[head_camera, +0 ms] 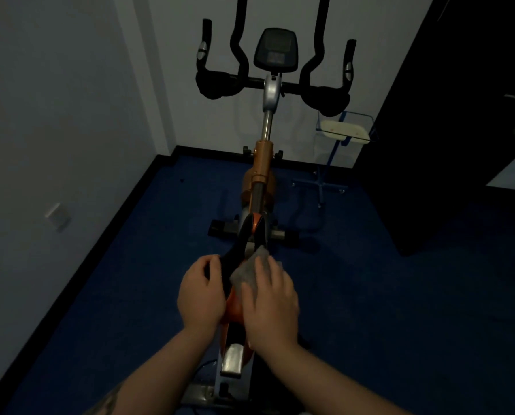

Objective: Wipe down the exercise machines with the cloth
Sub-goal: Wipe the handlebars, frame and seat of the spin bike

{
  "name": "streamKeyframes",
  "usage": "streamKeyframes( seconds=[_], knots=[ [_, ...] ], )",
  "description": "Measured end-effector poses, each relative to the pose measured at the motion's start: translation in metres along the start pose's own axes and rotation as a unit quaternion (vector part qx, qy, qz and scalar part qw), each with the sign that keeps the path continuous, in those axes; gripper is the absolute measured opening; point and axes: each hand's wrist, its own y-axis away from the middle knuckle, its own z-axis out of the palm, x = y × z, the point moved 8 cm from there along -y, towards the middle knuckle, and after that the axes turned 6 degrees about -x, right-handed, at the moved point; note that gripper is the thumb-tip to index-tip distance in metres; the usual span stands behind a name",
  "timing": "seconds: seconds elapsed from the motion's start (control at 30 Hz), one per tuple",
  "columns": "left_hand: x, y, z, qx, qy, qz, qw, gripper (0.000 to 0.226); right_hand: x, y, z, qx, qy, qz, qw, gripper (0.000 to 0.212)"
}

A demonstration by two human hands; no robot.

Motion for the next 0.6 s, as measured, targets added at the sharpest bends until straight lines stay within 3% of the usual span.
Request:
streamKeyframes(
  seconds=[0.1,0.27,0.37,0.43,0.6],
  knots=[
    [0.001,-0.001,0.001,-0.006,-0.012,0.004,1.000,0.023,0.004,-0.009,0.000,-0.022,0.000,-0.024,0.999,0.064],
    [0.002,0.000,0.000,-0.015,-0.019,-0.002,1.000,0.019,0.015,-0.054,-0.005,-0.055,-0.078,0.071,0.993,0.060],
    [0.002,0.000,0.001,-0.019,-0.022,0.004,1.000,0.017,0.005,-0.011,-0.005,-0.011,-0.012,-0.010,1.000,0.063],
    [0.004,-0.001,0.001,-0.017,-0.031,0.004,0.999,0.019,0.009,-0.010,-0.004,-0.013,-0.025,-0.035,0.999,0.060],
    [0.003,0.000,0.001,-0.019,-0.034,0.001,0.999,0.021,0.025,-0.059,-0.006,-0.044,-0.118,0.075,0.989,0.051]
  ],
)
